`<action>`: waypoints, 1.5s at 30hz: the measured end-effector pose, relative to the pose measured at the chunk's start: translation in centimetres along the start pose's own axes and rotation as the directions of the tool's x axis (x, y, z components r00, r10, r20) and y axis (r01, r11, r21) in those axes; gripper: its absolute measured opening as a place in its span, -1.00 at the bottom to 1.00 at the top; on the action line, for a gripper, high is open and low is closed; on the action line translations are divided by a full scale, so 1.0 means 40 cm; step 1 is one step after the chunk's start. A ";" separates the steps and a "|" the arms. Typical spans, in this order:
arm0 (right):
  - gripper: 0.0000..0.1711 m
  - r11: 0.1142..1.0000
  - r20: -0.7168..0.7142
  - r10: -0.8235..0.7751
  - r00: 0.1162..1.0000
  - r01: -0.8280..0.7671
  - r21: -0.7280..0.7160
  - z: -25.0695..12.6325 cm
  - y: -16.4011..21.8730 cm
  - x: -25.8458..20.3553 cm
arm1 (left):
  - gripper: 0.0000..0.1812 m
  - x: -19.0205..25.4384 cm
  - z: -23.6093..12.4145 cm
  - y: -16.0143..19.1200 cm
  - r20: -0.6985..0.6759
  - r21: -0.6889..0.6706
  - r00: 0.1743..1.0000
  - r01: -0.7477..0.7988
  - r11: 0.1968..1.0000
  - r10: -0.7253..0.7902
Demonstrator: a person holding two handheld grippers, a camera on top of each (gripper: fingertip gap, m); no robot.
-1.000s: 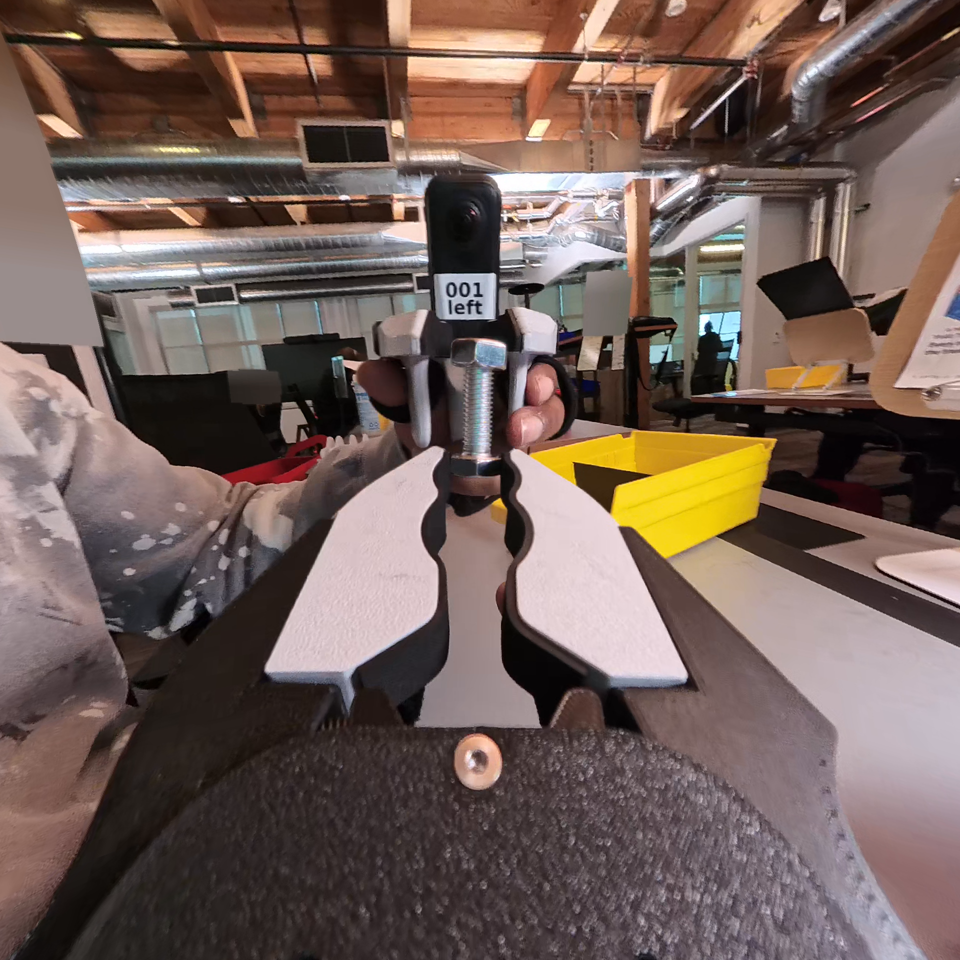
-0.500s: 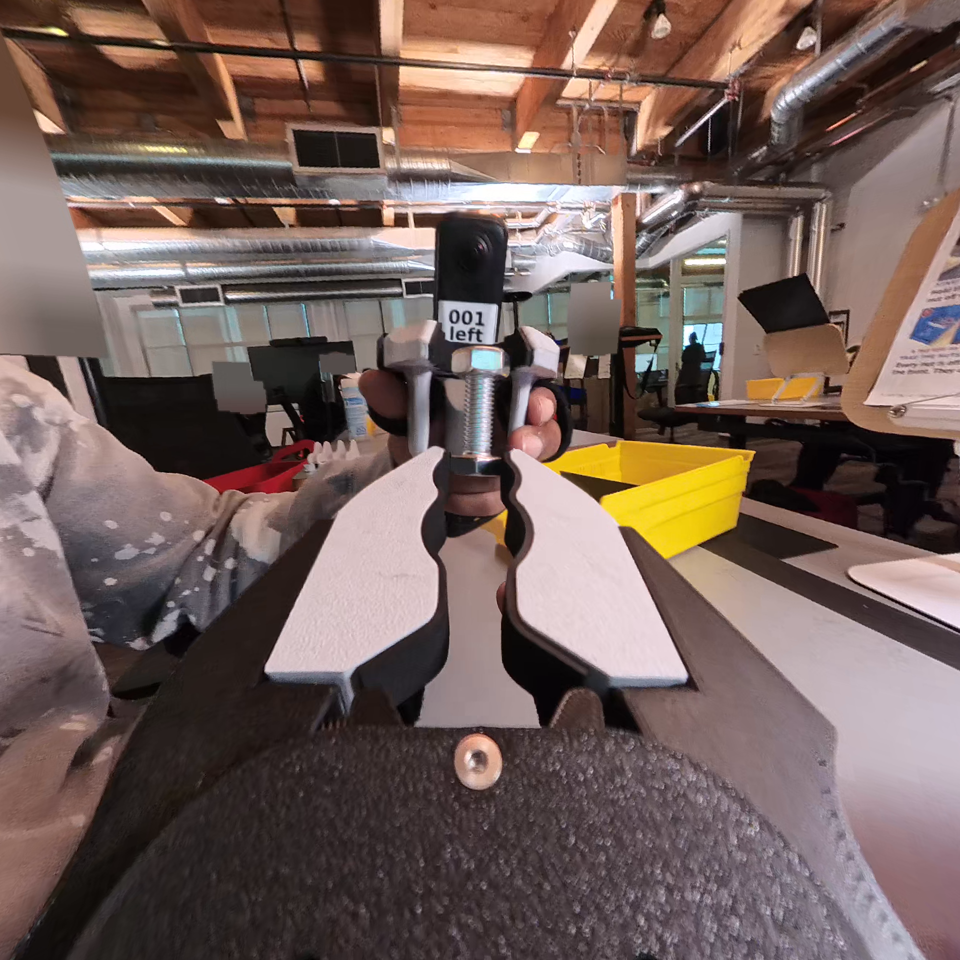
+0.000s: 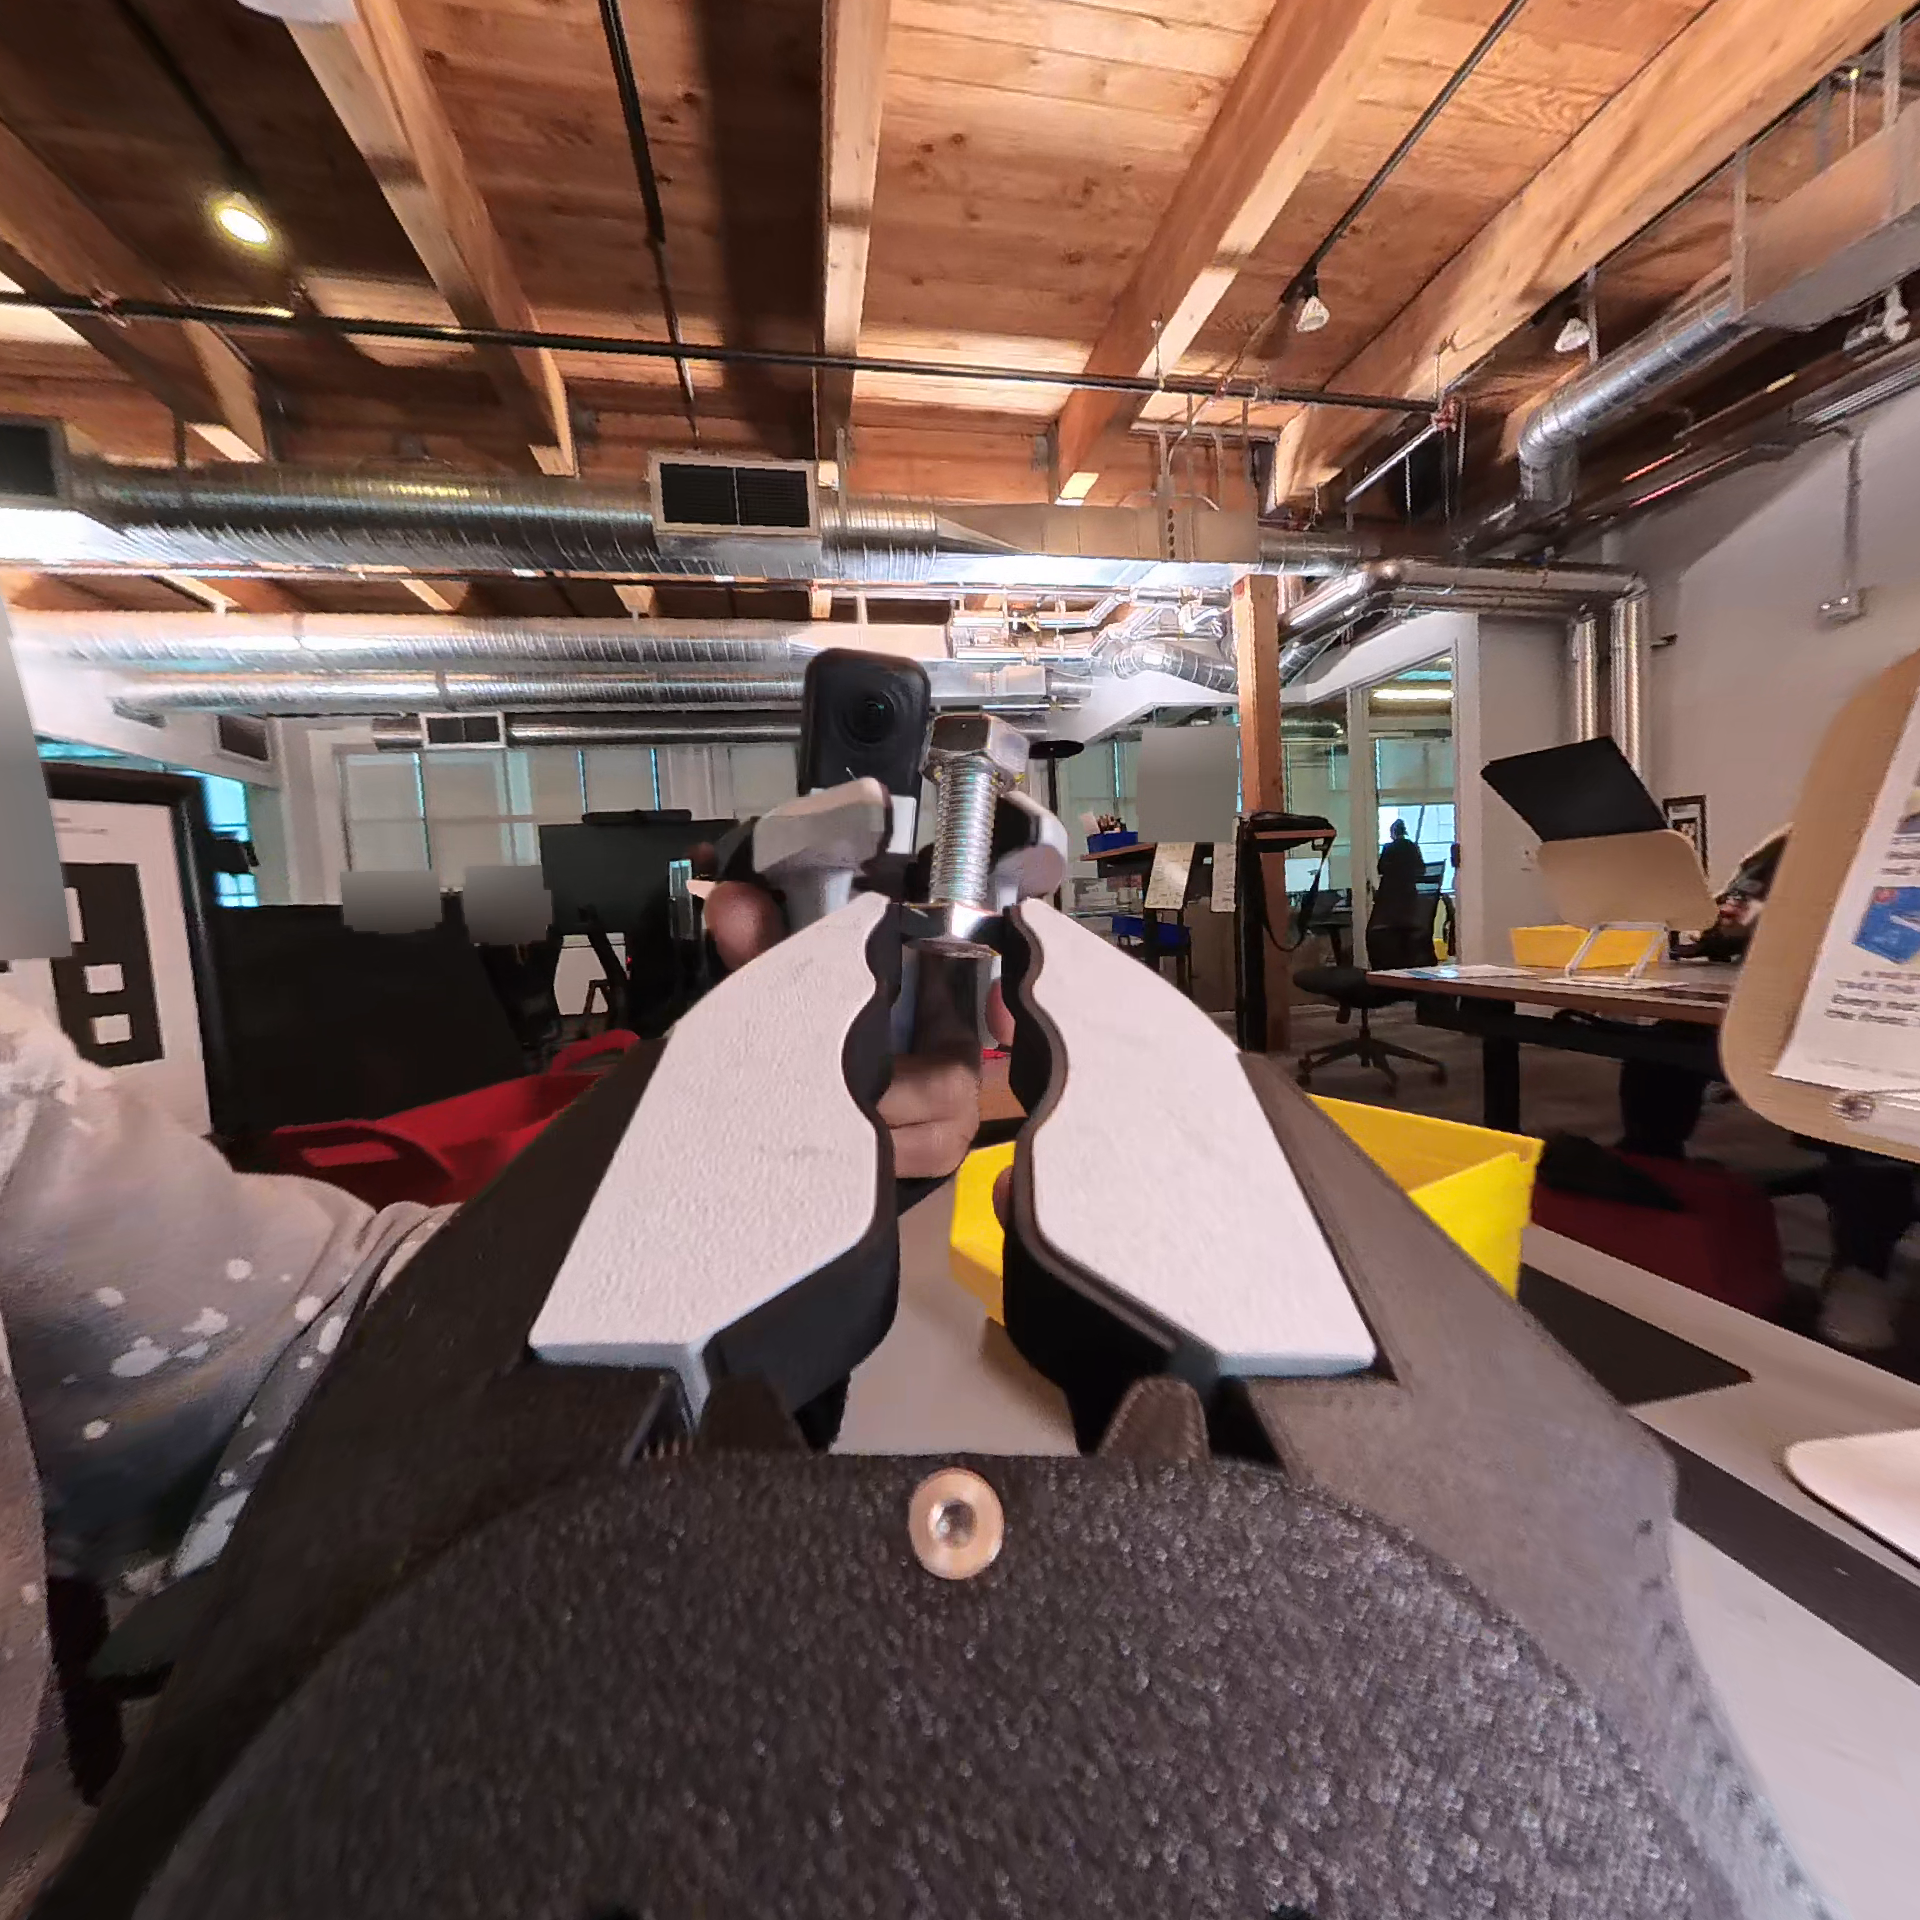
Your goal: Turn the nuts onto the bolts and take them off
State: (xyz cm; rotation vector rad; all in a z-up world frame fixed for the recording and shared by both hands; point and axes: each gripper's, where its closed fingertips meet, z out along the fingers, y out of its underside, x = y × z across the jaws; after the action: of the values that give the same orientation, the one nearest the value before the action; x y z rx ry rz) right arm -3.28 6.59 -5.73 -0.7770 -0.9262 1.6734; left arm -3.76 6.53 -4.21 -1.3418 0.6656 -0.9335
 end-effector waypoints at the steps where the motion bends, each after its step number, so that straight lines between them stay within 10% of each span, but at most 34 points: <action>1: -0.79 1.000 0.005 0.002 1.000 -0.002 -0.001 0.010 0.009 -0.004 | -0.70 0.005 0.002 0.003 0.000 -0.010 1.000 -0.015 1.000 0.015; 14: -0.79 0.980 -0.025 -0.077 0.997 0.071 -0.188 -0.004 0.083 0.012 | -0.80 -0.010 0.015 0.057 -0.011 -0.094 0.999 -0.039 0.995 0.038; 45: -0.79 0.996 0.055 0.073 0.996 -0.070 -0.056 -0.023 0.055 0.007 | -0.70 -0.034 0.022 0.046 0.011 0.023 0.998 0.067 0.997 -0.067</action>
State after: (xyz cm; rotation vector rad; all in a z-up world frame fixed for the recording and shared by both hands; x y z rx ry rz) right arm -3.60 6.64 -8.09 -0.8103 -0.9973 1.7467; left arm -3.37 8.09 -6.04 -1.3549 0.6027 -0.9837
